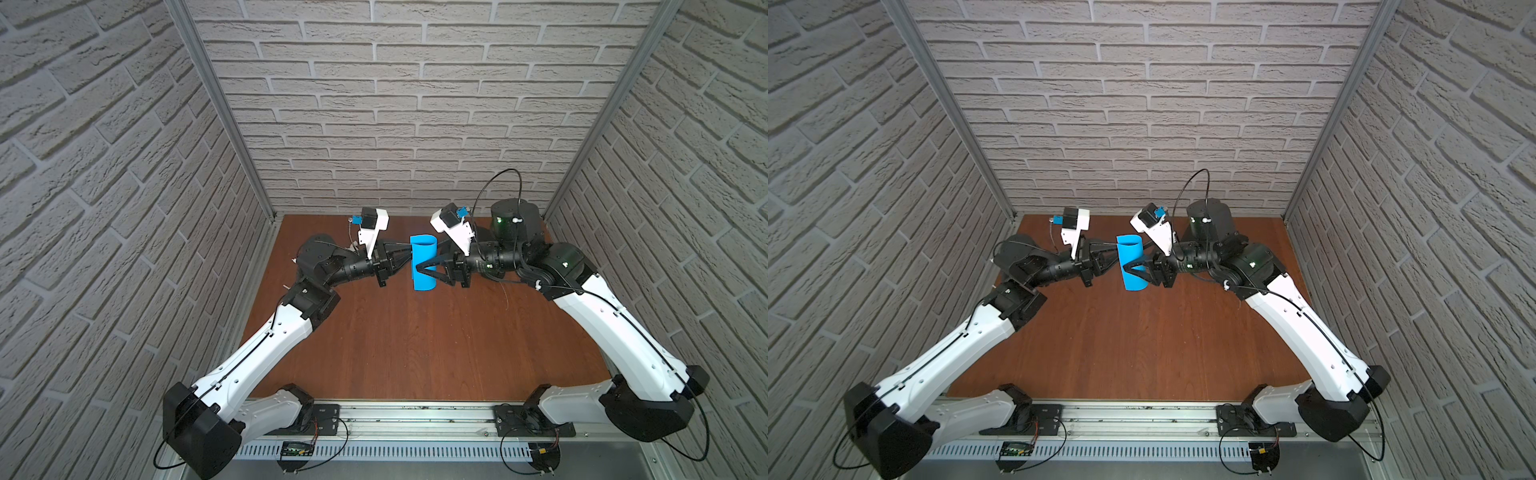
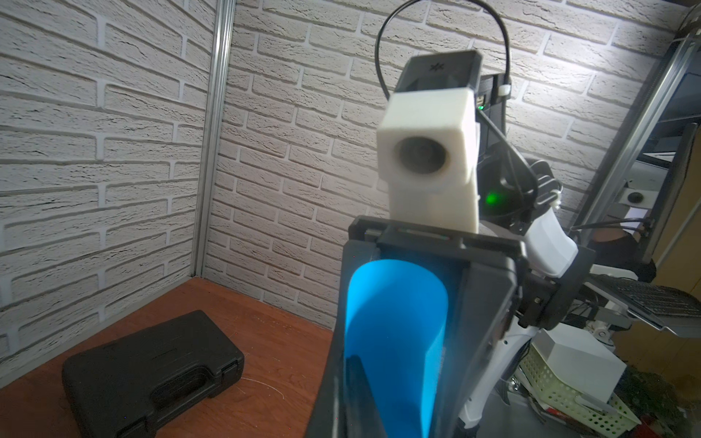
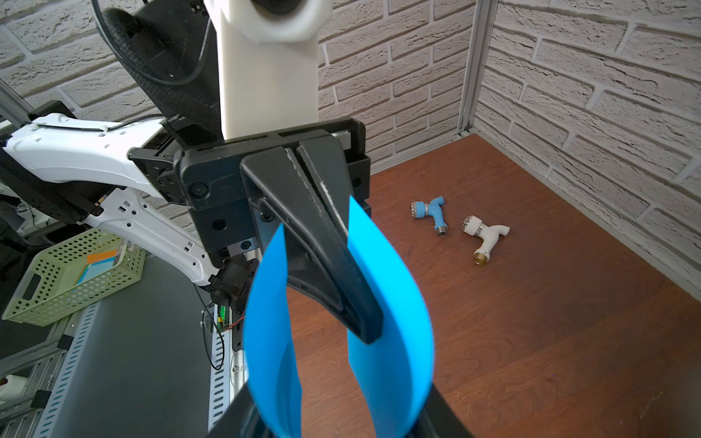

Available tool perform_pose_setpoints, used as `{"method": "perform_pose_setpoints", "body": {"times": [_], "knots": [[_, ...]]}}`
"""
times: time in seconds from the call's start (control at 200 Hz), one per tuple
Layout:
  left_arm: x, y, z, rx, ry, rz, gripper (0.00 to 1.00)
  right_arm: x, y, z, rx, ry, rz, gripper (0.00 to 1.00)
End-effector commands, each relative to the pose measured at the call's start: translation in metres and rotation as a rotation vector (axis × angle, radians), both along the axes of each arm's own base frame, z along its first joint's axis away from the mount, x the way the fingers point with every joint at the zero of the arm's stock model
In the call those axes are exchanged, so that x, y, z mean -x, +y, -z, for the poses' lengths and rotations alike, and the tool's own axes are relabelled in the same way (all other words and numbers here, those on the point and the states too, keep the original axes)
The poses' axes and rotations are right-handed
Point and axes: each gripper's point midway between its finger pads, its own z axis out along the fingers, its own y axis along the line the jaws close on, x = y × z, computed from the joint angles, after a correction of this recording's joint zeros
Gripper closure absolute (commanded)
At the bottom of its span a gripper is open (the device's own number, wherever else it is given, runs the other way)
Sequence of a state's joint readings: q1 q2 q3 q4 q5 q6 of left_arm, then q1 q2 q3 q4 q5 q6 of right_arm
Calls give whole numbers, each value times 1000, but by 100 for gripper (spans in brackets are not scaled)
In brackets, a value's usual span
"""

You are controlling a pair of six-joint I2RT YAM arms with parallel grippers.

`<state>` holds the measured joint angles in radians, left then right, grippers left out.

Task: Fold the square paper along the opposite sides
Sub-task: Fold the paper.

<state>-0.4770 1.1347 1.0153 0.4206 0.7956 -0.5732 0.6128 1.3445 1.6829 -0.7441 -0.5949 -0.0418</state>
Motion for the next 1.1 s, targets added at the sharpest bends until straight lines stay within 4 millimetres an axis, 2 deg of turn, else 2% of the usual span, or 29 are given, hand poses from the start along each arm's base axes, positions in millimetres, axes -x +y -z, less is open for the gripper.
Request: {"method": "perform_pose_setpoints", "body": {"times": [0.0,0.245,1.095], "knots": [[5,0,-14,30,-53,8,100,3,4,-10,-23,-44,-16,56],[5,0,-15,32,-57,8,100,2,4,-10,-24,-45,-15,61],[4,-2,-12,46,-51,11,100,2,5,-18,-45,-68,-14,65]]}}
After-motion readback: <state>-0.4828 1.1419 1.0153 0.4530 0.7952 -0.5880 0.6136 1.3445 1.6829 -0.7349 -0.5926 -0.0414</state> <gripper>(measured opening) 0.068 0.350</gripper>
